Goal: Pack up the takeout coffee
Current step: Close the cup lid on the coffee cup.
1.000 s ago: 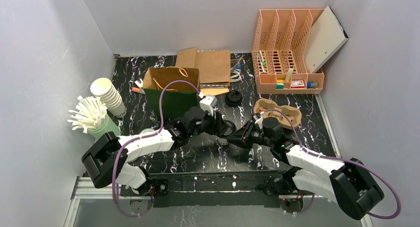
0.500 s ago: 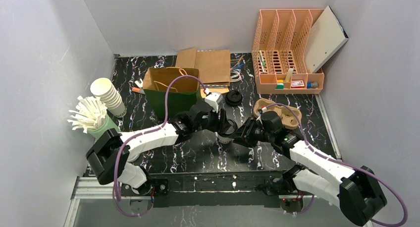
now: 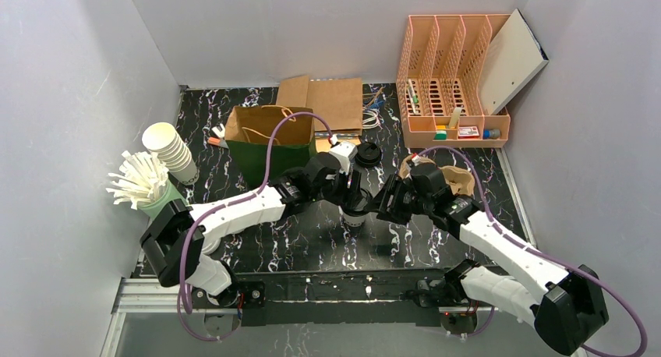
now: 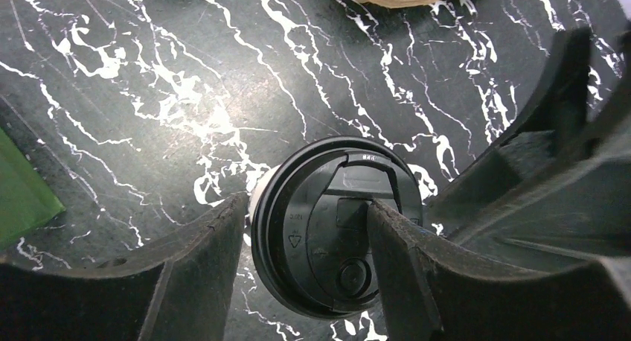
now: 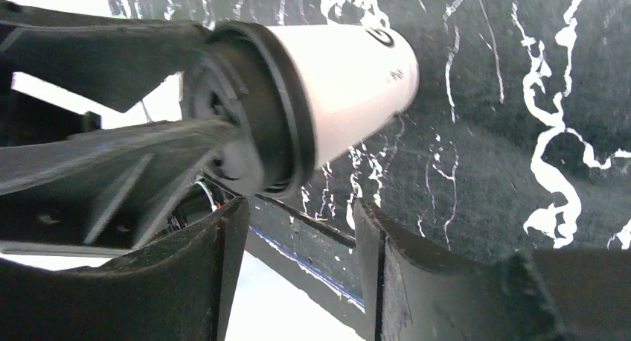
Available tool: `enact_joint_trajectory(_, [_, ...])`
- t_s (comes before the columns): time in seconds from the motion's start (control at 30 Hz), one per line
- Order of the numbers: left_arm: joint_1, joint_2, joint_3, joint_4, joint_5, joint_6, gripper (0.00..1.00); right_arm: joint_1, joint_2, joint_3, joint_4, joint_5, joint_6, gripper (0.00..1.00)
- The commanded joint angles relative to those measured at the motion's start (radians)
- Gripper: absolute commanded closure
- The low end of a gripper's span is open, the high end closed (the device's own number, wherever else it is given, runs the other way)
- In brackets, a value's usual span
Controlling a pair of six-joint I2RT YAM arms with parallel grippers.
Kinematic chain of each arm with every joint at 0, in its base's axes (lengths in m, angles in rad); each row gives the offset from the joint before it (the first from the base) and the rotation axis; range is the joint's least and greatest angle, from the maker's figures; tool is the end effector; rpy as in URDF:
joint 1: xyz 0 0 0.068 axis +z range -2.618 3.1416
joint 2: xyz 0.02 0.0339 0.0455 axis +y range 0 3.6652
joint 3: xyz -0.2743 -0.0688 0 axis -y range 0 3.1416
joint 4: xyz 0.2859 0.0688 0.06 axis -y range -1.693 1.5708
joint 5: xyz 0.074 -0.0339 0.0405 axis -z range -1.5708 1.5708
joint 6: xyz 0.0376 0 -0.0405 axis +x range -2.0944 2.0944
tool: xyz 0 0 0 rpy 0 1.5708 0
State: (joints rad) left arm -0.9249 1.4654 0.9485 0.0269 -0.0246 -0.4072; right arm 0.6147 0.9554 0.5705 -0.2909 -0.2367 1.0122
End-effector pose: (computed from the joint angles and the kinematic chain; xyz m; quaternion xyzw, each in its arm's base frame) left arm 0.2221 -0.2932 0.2446 0.2134 0.8305 -0.3096 0.4110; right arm 0.1872 0.1430 0.2166 0.1267 0.8877 0.3854 0.2178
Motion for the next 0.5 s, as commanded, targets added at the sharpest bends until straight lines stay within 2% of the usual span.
enact_joint_trajectory(0.0, [-0.006,0.013,0.036,-0.155,-0.05,0.053,0.39,-0.005,0.016,0.124,-0.058,0.018,-0.131,0.35])
enact_joint_trajectory(0.17, [-0.006,-0.008,0.093,-0.199,-0.072,0.071,0.3,-0.005,0.038,0.196,-0.114,0.053,-0.217,0.31])
enact_joint_trajectory(0.33, [-0.006,-0.048,0.141,-0.234,-0.078,0.074,0.28,-0.015,0.045,0.243,-0.148,0.109,-0.318,0.41])
enact_joint_trajectory(0.47, [-0.006,-0.09,0.145,-0.242,-0.072,0.059,0.27,-0.029,0.062,0.261,-0.147,0.097,-0.388,0.47])
